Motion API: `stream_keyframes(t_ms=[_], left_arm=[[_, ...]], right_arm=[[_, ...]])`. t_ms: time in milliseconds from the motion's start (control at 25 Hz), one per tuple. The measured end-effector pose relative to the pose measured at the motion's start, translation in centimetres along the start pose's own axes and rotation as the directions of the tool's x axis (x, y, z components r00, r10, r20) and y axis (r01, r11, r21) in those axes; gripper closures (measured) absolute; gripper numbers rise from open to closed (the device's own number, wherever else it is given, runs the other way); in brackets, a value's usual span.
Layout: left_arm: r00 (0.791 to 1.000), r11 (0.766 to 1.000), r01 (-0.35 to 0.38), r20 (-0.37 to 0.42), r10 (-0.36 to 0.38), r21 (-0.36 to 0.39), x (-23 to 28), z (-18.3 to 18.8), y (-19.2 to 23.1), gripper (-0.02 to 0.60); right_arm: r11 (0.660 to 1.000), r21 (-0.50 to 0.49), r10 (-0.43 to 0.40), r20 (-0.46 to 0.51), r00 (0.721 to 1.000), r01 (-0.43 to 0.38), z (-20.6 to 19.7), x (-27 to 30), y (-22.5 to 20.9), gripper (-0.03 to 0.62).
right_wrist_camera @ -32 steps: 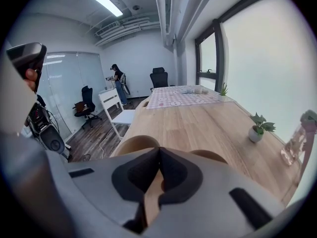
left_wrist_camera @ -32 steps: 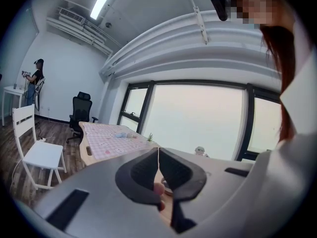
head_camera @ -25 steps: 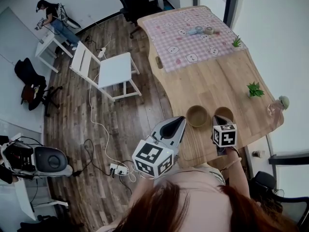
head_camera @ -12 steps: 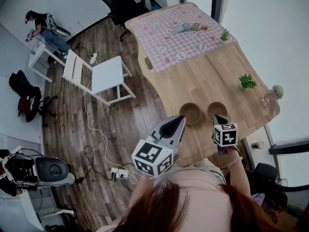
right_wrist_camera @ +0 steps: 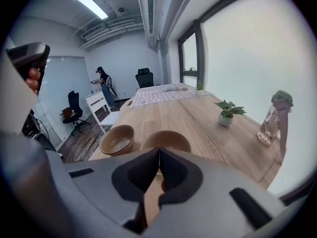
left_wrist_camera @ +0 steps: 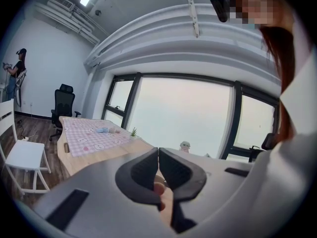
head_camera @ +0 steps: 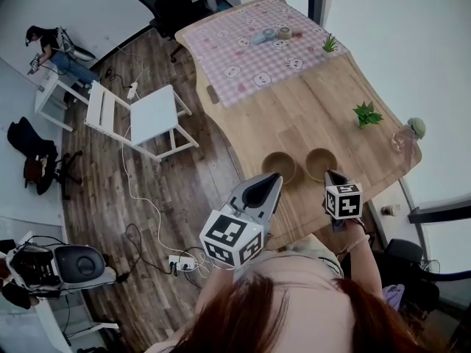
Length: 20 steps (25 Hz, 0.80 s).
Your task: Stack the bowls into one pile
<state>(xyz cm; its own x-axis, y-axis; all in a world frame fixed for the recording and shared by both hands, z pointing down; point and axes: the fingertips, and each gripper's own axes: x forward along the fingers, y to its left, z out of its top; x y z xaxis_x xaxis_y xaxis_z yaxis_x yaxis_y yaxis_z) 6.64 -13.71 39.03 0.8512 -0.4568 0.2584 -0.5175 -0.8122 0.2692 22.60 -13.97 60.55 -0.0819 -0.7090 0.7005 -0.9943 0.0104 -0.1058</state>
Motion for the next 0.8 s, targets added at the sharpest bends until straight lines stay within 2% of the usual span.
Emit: stream_keyframes(t_ms=[360,800], left_arm=[[1.000,1.000,-0.004,-0.019,0.004,-0.008,1.3,-0.5,-0.5,0.571],[0.999,0.999,-0.024,-0.043,0.023,-0.026,2.6,-1.4,-0.7,0.571]], right_arm=[[1.000,0.004,-0.009,-0.009,1.000,0.009,-0.4,0.3,-1.8,0.591],[1.000,0.000,0.010,-0.024,1.000,-0.010,-0.4,1.6,-3.3,0.560]])
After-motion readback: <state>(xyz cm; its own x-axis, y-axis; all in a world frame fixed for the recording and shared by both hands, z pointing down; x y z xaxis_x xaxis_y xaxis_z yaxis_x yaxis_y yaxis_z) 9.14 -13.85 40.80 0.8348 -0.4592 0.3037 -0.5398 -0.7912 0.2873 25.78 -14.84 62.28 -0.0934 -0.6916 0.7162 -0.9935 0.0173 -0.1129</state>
